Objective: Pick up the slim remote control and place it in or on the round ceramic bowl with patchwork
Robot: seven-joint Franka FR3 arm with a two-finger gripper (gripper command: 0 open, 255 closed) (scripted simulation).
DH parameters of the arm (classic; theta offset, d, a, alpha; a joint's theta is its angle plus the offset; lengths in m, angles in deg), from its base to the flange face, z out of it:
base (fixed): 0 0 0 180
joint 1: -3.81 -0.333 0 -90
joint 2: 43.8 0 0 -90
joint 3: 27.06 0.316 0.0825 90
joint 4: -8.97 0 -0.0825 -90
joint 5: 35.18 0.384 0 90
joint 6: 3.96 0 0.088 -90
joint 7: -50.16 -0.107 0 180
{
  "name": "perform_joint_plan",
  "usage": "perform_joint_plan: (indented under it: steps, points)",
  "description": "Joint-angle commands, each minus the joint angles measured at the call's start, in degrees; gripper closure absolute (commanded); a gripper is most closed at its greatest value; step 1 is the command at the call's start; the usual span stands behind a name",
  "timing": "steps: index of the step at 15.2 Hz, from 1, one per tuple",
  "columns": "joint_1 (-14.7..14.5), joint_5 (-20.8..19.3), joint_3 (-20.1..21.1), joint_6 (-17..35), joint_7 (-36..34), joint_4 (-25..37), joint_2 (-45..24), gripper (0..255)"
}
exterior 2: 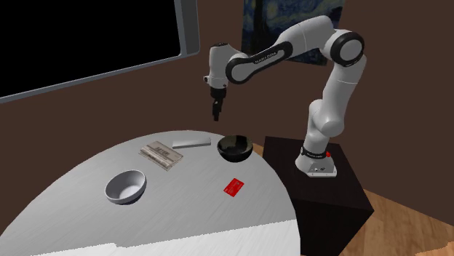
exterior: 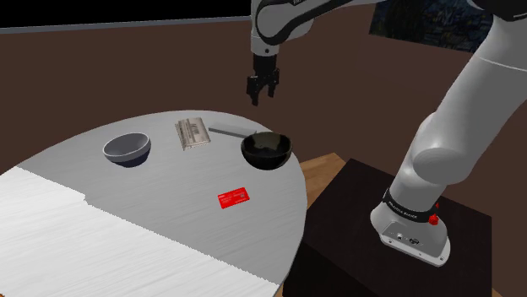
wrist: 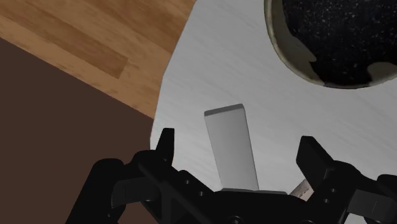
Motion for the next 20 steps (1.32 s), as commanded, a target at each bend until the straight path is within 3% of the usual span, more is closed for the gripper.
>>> perform_joint_plan:
  steps: [1, 13, 20]
  points:
    - [-0.2, -0.4, 0.3, 1.5, 0.3, 2.9, -4.9, 0]
    - [-2.1, -3.5, 1.2, 3.7, 1.4, 25.5, -32.2, 0]
    - [-2.2, -3.7, 1.1, 7.3, 1.3, 24.7, -35.1, 0]
